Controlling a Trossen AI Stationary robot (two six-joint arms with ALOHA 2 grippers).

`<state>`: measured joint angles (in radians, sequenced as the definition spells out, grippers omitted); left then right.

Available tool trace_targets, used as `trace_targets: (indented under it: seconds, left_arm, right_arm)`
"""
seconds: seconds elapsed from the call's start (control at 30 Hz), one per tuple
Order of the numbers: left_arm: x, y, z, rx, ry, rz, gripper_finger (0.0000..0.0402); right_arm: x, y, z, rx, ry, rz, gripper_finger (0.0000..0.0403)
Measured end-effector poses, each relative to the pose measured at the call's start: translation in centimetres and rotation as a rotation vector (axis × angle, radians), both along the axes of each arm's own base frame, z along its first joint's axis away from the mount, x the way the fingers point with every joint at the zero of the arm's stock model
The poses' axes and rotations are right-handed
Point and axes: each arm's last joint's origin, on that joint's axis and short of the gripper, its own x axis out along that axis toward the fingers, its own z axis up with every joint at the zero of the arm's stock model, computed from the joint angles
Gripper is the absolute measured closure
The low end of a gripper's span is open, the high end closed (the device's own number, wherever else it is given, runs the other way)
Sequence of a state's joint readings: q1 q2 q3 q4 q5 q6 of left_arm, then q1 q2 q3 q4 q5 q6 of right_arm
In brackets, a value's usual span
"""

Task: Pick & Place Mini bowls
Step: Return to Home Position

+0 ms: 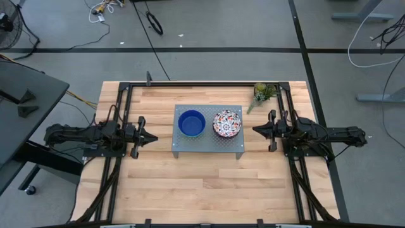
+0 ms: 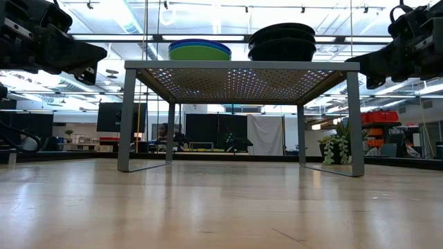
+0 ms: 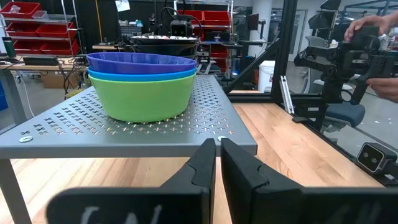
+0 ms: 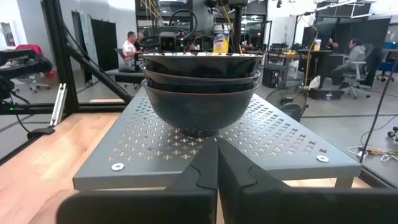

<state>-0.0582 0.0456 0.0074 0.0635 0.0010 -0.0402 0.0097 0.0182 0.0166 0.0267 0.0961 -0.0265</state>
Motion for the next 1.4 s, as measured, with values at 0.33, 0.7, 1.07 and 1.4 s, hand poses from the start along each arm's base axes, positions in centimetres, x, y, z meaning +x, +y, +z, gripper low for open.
trace_targets:
  seconds: [0.33, 0.7, 1.07, 1.4]
  left_arm:
    - [0.00, 0.00, 0.00, 0.000, 0.000, 0.000, 0.0372]
    - [0.00, 0.00, 0.00, 0.000, 0.000, 0.000, 0.0372]
    - [0.00, 0.00, 0.00, 0.000, 0.000, 0.000, 0.0372]
    - [0.00, 0.00, 0.00, 0.000, 0.000, 0.000, 0.0372]
  right_arm:
    - [0.00, 0.01, 0.00, 0.000, 0.000, 0.003, 0.0371]
    - [0.00, 0.01, 0.00, 0.000, 0.000, 0.004, 0.0369]
    - [0.00, 0.01, 0.02, -0.001, -0.001, 0.005, 0.0369]
    - [0.00, 0.02, 0.02, -0.001, -0.001, 0.007, 0.0369]
